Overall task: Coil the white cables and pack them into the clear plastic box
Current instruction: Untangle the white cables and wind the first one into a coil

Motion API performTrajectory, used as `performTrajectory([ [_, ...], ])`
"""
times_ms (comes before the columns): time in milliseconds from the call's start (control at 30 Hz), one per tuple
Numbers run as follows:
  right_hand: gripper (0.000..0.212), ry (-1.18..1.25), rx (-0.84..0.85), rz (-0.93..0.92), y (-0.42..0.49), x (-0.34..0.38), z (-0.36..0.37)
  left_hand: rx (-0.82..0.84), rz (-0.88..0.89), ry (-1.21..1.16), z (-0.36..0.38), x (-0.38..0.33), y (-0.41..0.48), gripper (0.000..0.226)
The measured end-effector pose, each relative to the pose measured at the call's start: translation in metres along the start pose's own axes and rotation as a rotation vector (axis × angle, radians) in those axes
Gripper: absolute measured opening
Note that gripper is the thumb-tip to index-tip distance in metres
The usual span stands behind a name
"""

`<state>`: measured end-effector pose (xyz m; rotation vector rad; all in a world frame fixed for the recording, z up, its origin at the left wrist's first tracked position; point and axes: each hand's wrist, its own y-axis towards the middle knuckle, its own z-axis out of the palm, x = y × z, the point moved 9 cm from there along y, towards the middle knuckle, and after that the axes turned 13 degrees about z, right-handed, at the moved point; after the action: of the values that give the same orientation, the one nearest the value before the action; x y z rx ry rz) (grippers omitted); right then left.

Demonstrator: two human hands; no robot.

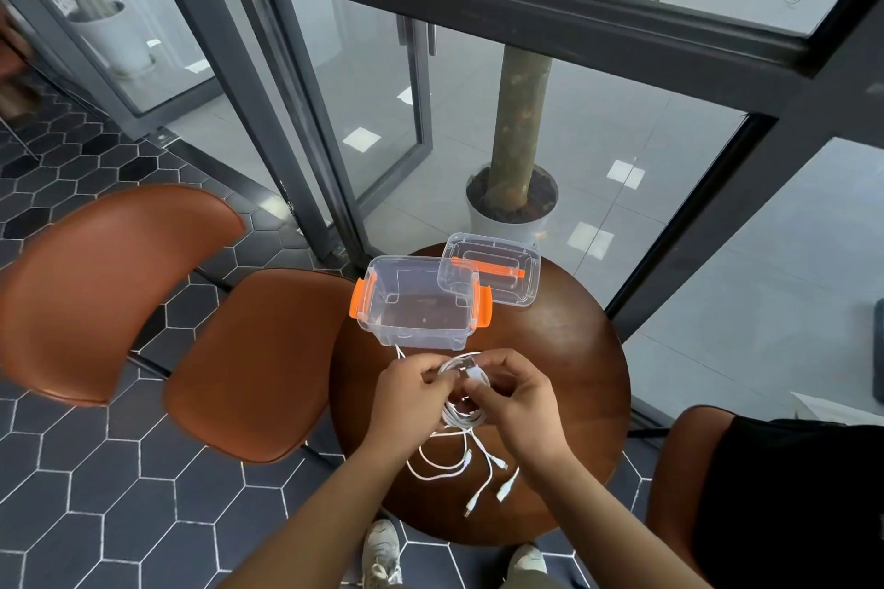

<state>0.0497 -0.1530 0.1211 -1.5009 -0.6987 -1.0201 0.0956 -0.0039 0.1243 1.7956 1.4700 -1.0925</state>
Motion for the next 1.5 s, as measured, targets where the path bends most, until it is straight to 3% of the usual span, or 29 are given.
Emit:
performTrajectory([
  [133,0.022,-0.194,-0.090,0.030,0.009,0.006,-0.006,-0.193,-0.132,-0.242,-0.007,0.006,-0.007,0.007],
  [233,0.018,-0.383,-0.164,0.009,0.014,0.011,-0.011,-0.184,-0.157,-0.375,0.000,0.004,-0.010,0.010],
  [633,0.011,-0.098,0.058,0.089,0.012,0.001,0.003,-0.084,-0.193,-0.391,0.002,0.012,-0.011,0.009],
  [967,0.015,-0.167,0.059,0.081,0.018,-0.009,0.001,-0.075,-0.321,-0.567,0.009,0.030,-0.018,0.019],
  [1167,0.007,-0.235,0.046,0.114,0.026,-0.020,0.001,-0.147,-0.326,-0.490,0.002,0.043,-0.019,0.027],
  [1500,0.007,-0.451,0.055,0.191,0.057,-0.054,0.029,-0.187,-0.372,-0.413,-0.007,0.098,-0.021,0.023],
])
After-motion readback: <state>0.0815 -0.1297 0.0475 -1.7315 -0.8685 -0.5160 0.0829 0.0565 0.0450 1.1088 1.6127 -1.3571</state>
